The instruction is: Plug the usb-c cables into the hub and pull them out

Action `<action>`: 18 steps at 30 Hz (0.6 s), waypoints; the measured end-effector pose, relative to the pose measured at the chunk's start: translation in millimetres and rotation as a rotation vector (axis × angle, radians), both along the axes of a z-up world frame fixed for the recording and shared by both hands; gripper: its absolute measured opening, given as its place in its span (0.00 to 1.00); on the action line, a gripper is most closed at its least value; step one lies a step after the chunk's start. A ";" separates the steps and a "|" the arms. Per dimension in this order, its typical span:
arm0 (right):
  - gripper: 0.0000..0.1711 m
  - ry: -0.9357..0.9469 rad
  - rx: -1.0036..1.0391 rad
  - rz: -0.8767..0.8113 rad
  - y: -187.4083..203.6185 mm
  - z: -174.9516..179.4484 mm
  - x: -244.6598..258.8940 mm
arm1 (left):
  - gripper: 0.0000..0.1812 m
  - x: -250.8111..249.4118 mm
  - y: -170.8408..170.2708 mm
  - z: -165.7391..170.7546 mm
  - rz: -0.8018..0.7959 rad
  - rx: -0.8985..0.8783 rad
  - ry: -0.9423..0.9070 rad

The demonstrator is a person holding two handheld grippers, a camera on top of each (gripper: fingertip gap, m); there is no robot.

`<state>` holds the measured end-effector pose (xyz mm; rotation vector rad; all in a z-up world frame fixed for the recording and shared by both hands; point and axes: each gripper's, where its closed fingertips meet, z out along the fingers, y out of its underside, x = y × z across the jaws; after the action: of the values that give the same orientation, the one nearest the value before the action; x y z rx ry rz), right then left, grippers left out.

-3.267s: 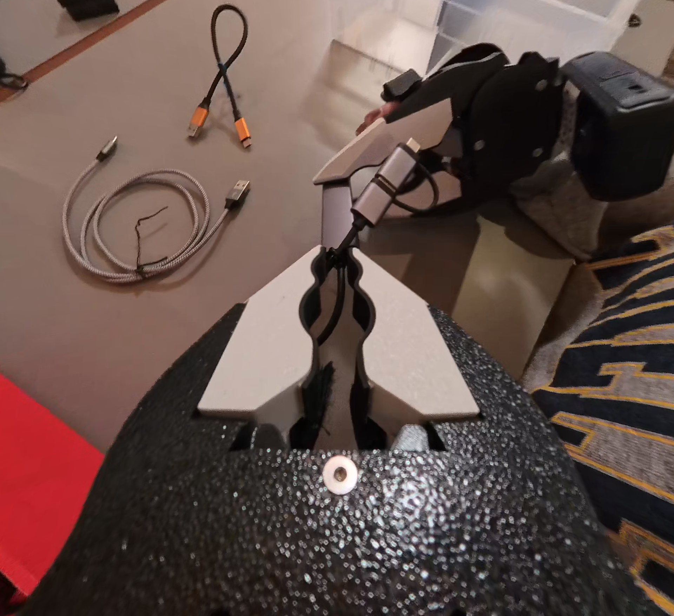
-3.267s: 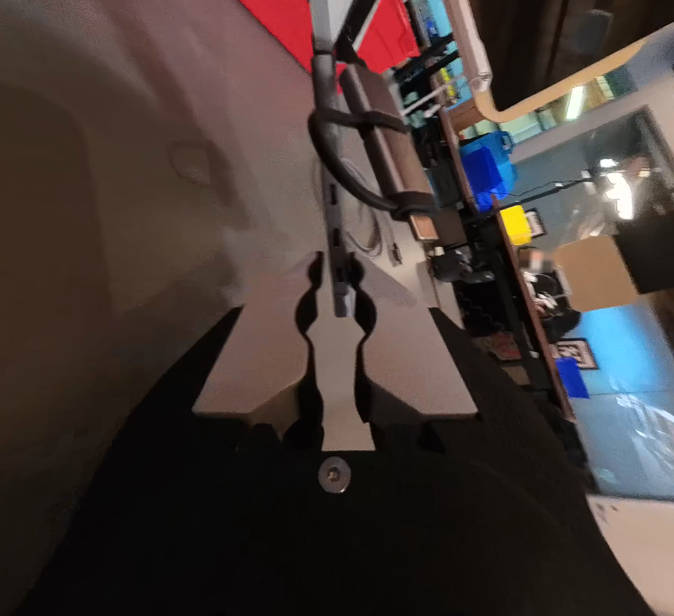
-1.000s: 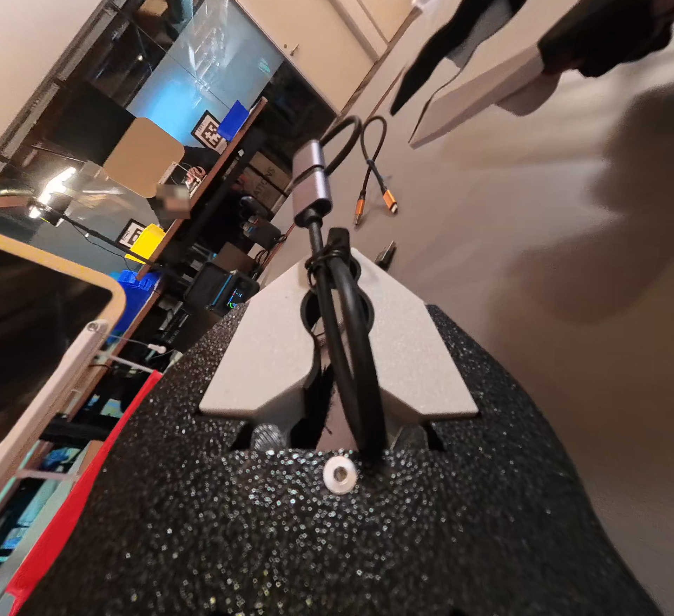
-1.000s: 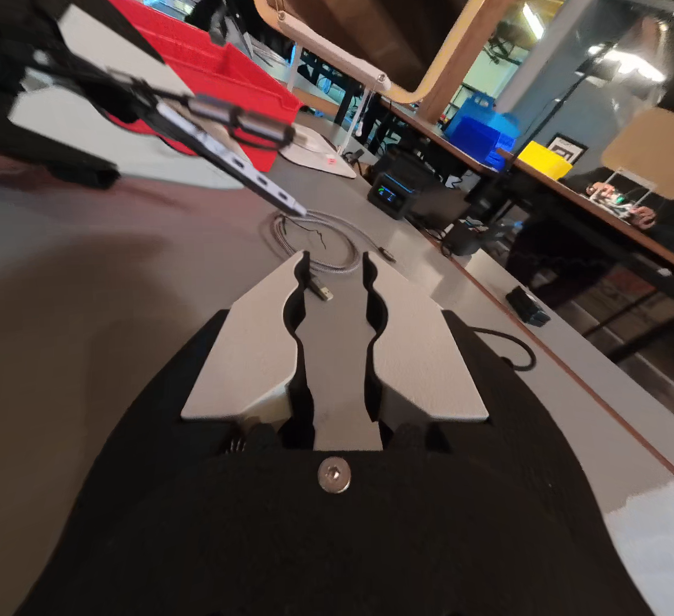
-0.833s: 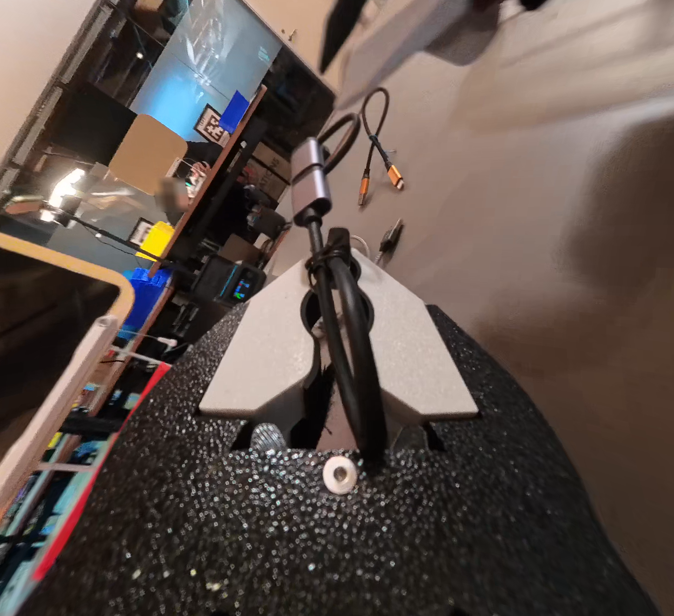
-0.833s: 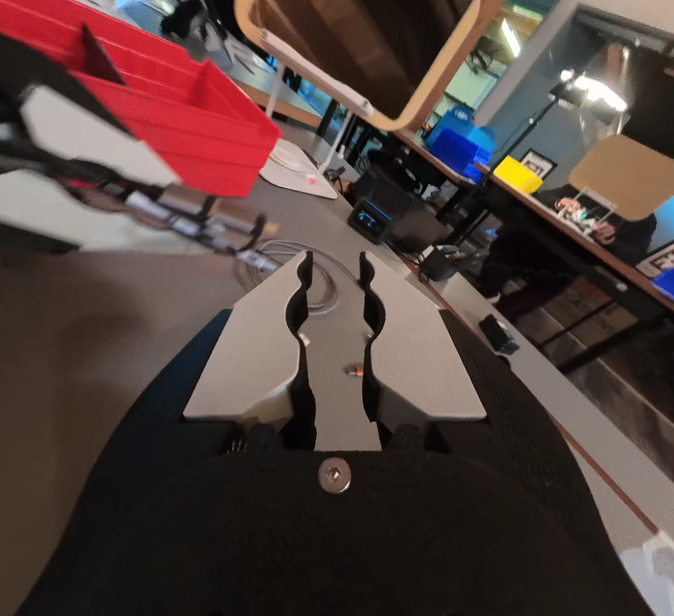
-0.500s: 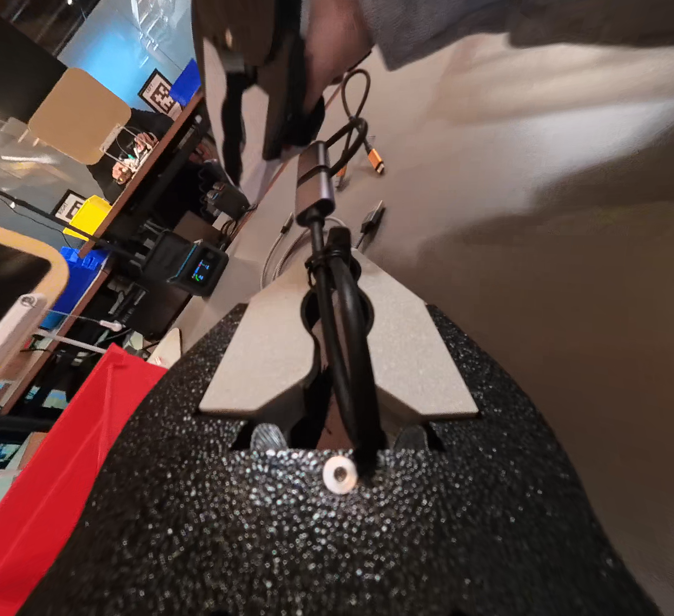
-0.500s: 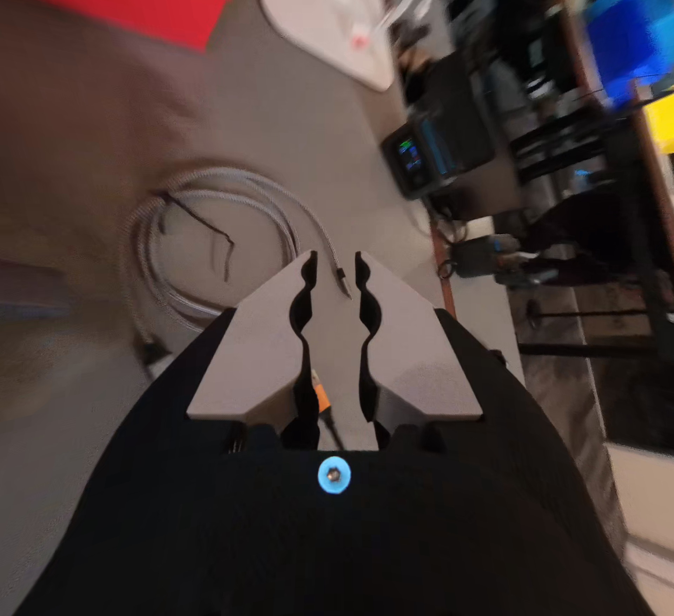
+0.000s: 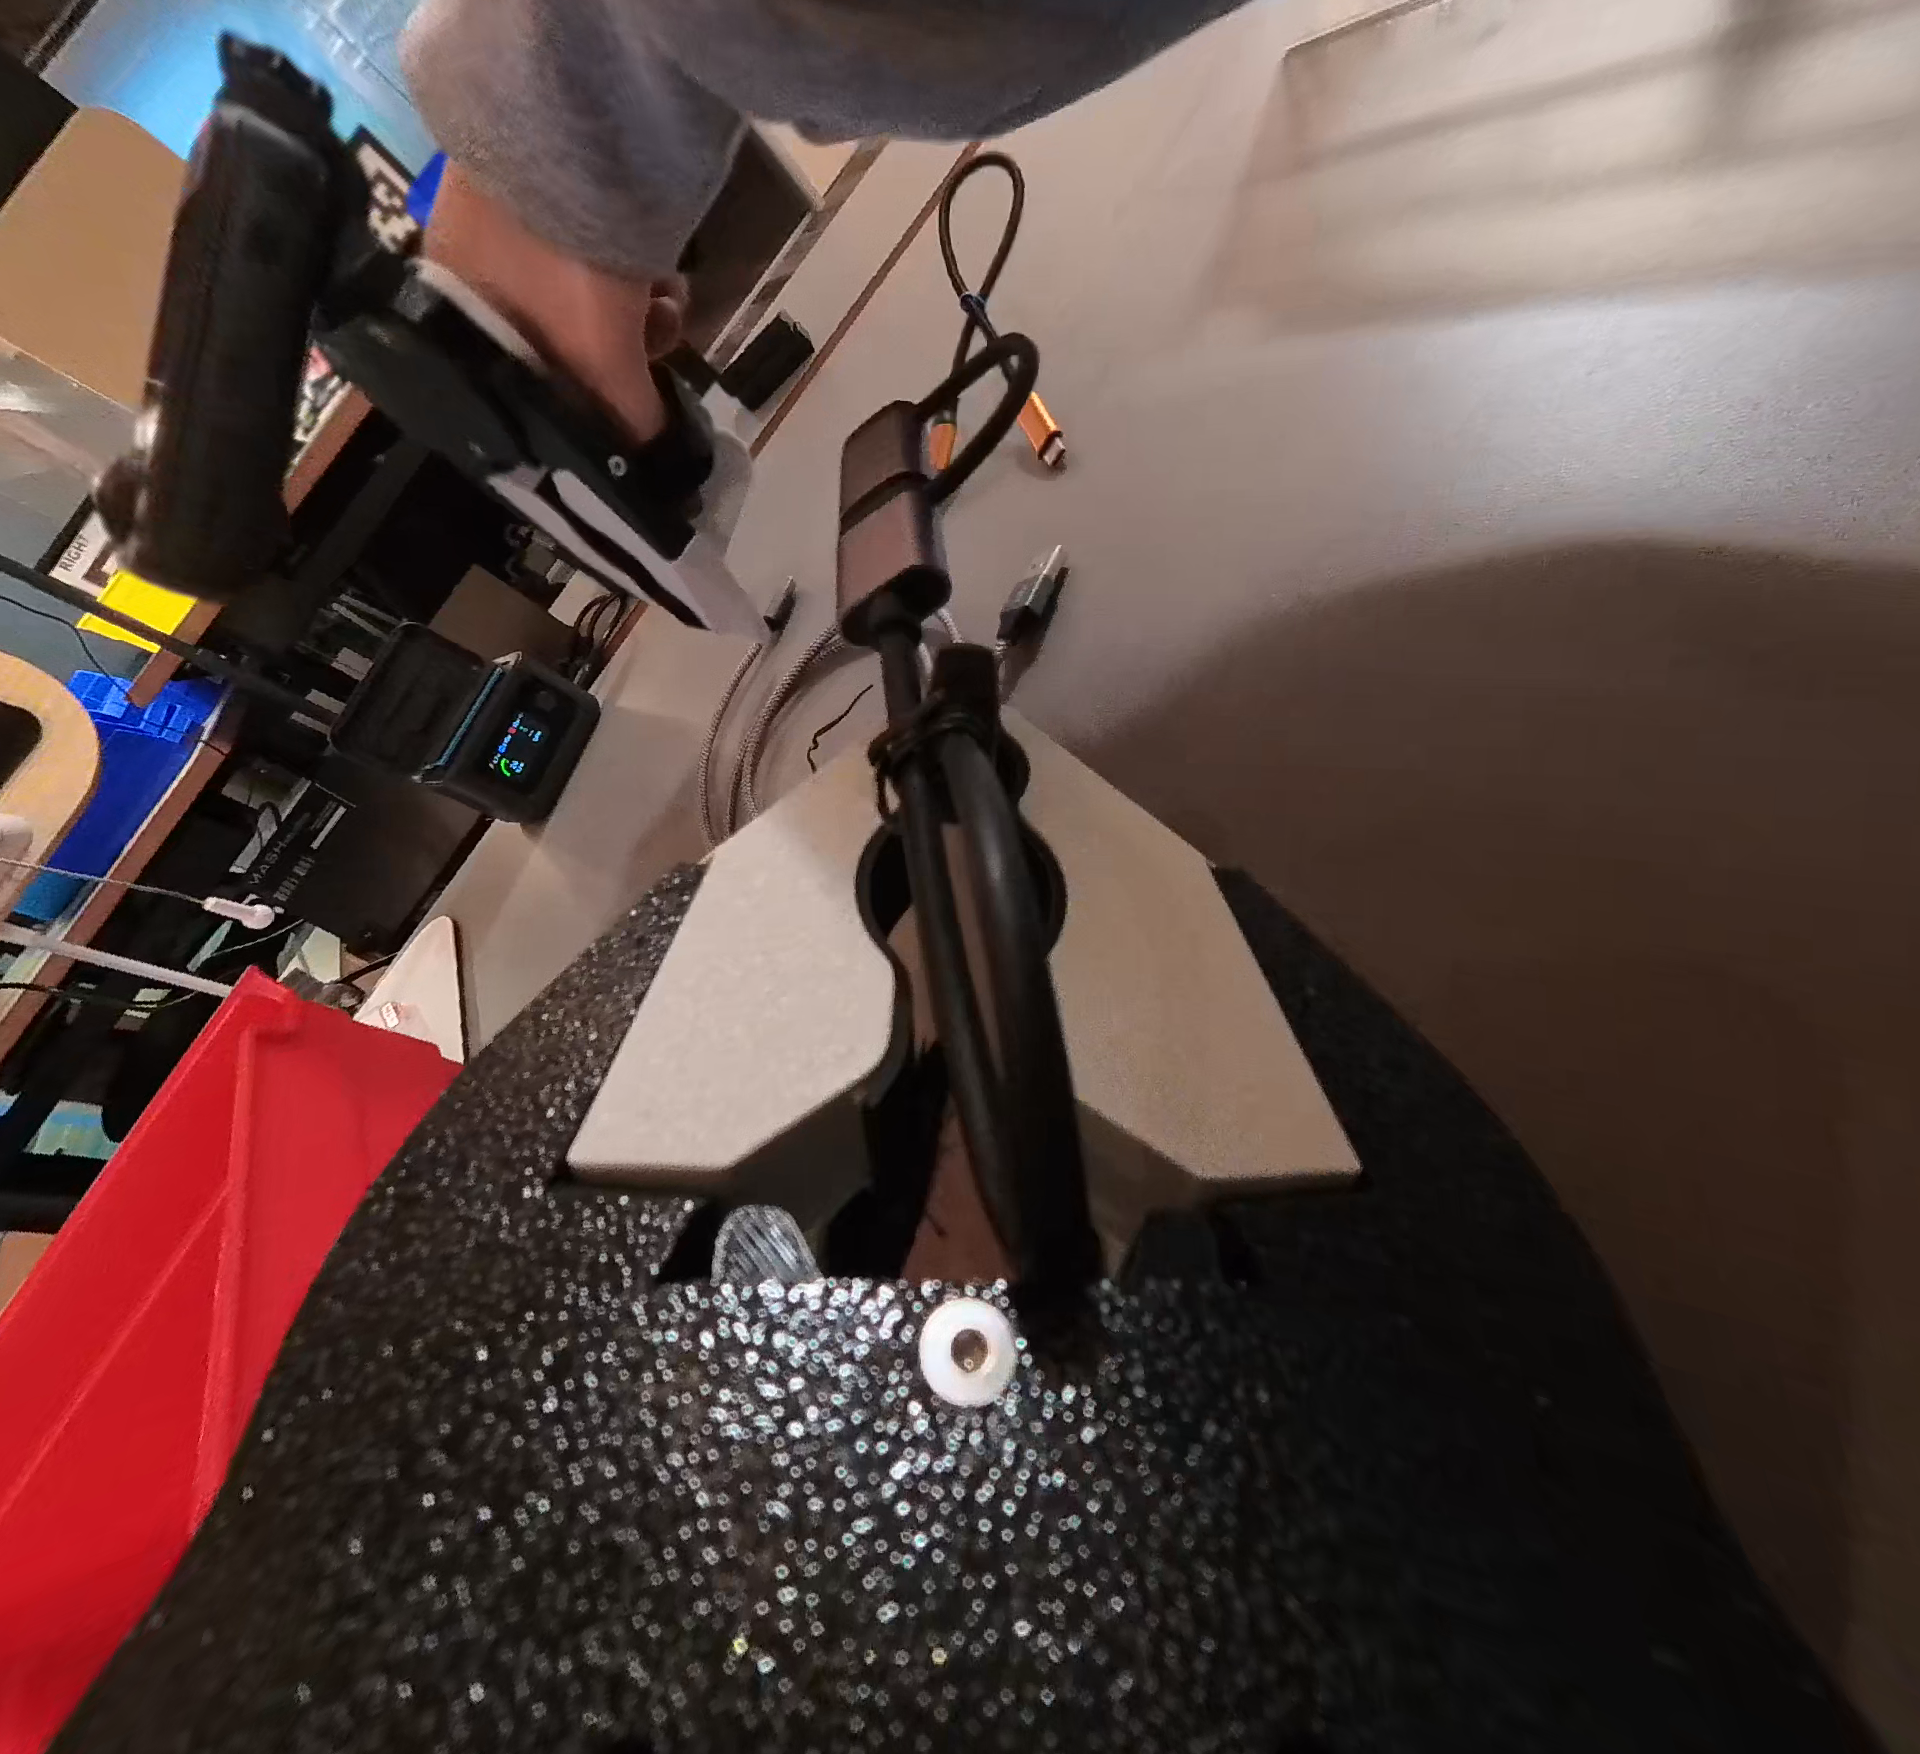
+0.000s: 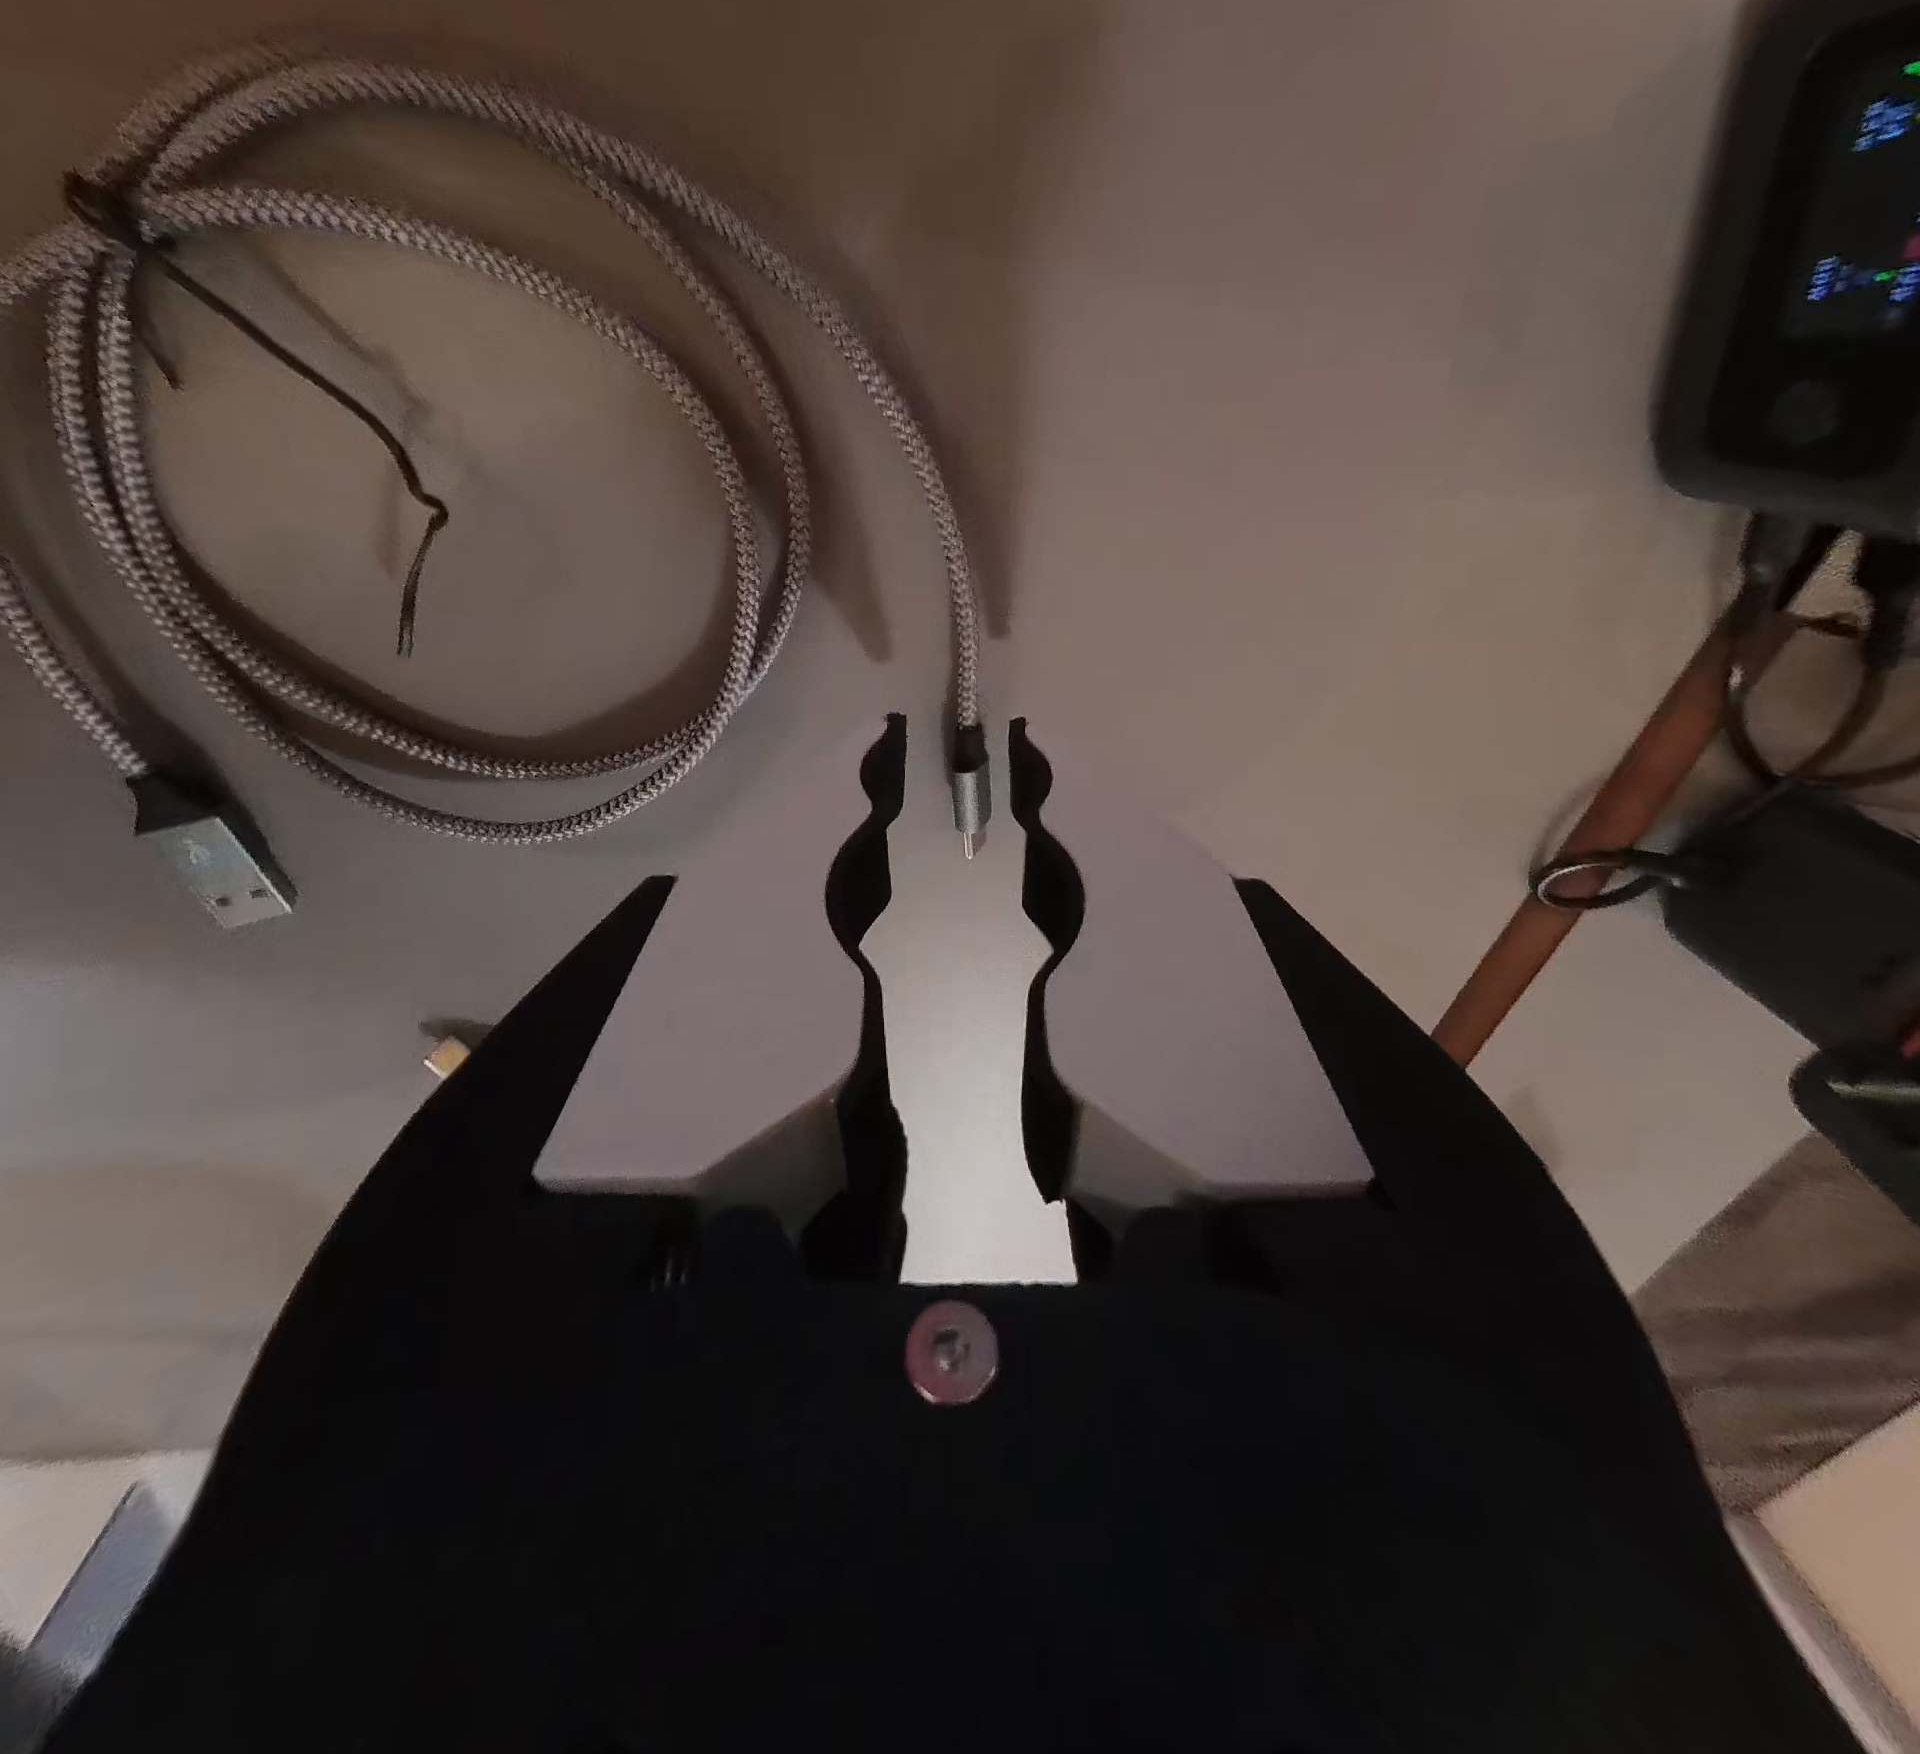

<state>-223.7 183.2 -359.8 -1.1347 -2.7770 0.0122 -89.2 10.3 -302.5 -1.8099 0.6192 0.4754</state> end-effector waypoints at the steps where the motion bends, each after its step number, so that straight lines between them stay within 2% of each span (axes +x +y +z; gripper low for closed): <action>1: 0.10 -0.037 0.011 -0.002 1.4 -2.5 1.3 | 0.04 0.4 0.0 -0.5 -0.002 -0.002 0.001; 5: 0.08 -0.115 0.052 0.000 4.8 -9.2 3.2 | 0.04 1.4 0.2 -2.1 -0.008 -0.010 0.001; 7: 0.02 -0.123 0.058 -0.011 4.4 -9.7 2.7 | 0.04 1.3 0.2 -2.8 -0.008 -0.013 0.003; 11: 0.01 -0.055 0.037 -0.108 4.2 -5.8 0.4 | 0.04 0.4 0.5 -3.8 -0.006 -0.016 0.001; 14: 0.01 0.141 -0.146 -0.260 -2.9 19.7 -10.3 | 0.04 -0.6 0.4 -3.2 -0.004 -0.012 -0.001; 18: 0.02 0.567 -0.406 -0.488 8.2 91.6 -17.6 | 0.04 -3.4 0.3 -1.7 0.006 -0.004 -0.021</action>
<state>-241.4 191.5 -268.2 -1.5696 -1.9968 0.7442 -92.6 10.7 -304.3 -1.8189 0.6006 0.4585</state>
